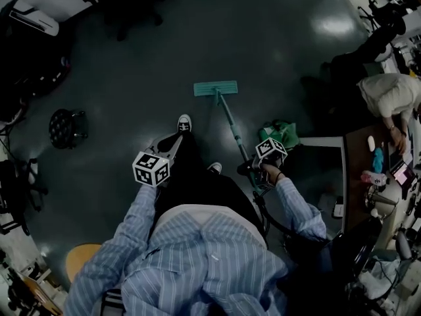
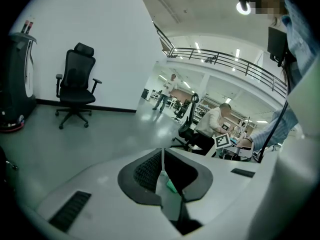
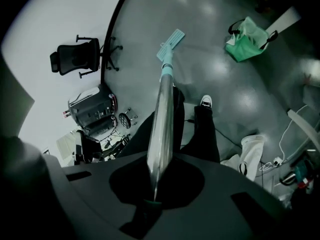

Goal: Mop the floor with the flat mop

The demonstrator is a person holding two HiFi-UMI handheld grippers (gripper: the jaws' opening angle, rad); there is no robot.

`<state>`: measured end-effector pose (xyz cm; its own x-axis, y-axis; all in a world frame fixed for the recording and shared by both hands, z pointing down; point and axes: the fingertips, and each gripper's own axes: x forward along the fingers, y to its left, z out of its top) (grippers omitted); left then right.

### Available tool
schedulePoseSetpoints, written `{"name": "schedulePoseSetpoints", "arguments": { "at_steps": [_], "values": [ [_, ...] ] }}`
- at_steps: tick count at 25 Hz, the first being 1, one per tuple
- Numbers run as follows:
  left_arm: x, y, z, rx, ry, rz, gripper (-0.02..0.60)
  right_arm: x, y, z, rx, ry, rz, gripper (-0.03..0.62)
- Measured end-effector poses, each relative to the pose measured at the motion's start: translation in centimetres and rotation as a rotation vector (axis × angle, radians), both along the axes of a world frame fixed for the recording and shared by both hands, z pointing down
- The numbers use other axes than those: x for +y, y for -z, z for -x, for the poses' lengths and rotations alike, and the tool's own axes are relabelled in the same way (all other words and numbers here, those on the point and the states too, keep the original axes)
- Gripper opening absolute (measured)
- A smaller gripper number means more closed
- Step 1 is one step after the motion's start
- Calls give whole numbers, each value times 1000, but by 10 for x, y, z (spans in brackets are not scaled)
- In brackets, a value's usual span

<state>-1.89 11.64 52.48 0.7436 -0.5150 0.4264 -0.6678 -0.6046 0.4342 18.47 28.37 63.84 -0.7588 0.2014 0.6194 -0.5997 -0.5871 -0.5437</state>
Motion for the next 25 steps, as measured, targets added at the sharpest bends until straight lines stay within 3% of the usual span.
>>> {"name": "schedulePoseSetpoints", "arguments": {
  "at_steps": [11, 25],
  "values": [
    [52, 12, -20, 0, -44, -32, 18, 102, 19, -17, -6, 37, 26, 19],
    [80, 27, -25, -16, -66, -71, 18, 155, 40, -23, -30, 37, 57, 20]
  ]
}}
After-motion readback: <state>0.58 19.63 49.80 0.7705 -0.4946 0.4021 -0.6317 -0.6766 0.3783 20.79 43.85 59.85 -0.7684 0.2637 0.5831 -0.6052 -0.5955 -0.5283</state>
